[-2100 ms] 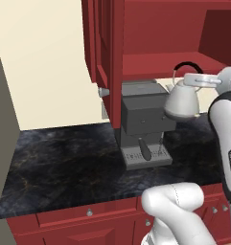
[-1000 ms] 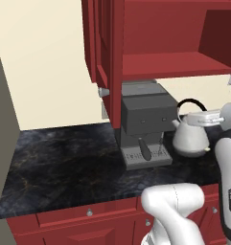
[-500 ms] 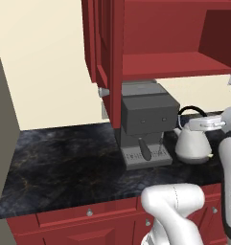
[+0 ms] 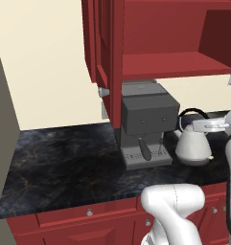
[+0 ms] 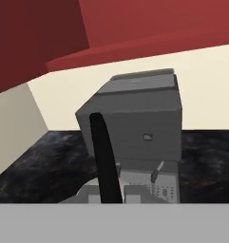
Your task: Open the cabinet, pick the kettle from the cabinet, and place it in the sink.
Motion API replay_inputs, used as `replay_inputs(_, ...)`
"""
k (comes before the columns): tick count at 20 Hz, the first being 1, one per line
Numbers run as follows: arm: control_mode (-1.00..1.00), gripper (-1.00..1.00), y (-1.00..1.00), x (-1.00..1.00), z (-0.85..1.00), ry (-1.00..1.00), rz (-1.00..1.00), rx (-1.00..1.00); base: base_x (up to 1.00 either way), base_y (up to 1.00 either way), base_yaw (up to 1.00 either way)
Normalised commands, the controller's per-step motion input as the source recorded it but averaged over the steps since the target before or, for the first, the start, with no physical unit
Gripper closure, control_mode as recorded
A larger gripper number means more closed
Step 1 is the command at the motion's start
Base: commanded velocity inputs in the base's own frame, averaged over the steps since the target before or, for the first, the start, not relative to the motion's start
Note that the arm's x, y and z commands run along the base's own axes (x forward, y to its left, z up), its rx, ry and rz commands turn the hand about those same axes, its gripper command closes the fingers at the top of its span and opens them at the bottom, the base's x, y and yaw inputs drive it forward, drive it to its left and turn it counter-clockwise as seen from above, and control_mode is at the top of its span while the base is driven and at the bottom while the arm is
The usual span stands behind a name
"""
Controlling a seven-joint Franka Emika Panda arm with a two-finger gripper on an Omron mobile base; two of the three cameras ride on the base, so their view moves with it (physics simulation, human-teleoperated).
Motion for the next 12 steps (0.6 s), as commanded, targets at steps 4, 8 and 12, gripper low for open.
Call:
replay_inputs(4, -1.00, 1.00, 0.13, 0.15, -0.18, -0.27, 0.00, 0.06, 0.00, 0.00, 0.00)
replay_inputs(8, -1.00, 1.00, 0.15, 0.19, -0.19, -0.24, 0.00, 0.00, 0.00, 0.00, 0.00)
replay_inputs(12, -1.00, 1.00, 0.19, 0.22, -0.18, -0.18, 0.00, 0.00, 0.00, 0.00, 0.00)
